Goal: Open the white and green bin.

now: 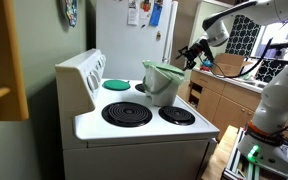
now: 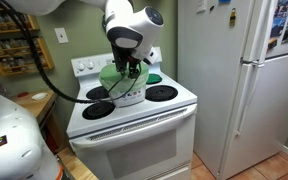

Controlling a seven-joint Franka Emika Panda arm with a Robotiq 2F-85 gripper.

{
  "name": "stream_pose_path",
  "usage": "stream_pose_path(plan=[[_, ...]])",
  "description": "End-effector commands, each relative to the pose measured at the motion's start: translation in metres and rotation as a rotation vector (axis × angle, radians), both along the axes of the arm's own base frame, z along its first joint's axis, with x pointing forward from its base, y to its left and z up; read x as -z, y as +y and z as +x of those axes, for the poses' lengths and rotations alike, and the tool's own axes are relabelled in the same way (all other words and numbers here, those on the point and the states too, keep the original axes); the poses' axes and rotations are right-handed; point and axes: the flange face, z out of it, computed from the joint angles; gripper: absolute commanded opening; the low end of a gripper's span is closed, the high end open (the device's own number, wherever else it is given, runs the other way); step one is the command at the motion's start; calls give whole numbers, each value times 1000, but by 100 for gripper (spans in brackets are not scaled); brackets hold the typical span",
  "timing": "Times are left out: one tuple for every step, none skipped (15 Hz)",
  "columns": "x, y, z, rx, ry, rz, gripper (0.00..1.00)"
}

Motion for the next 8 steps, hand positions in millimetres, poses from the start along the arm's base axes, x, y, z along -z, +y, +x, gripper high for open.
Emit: stream_pose_path(plan=[[21,-1,-5,-57,-24,67,100],[24,-2,-6,-69,-36,80,100],[26,-2,-7,-76,-59,96,100],[28,-3,-7,-81,-85,117,100],[31,-3,-8,-80,-99,138,100],[34,-3,-9,-80,-107,153,100],[38,-2,-9,-79,-115,164,100],[41,-1,-9,-80,-117,177,100]])
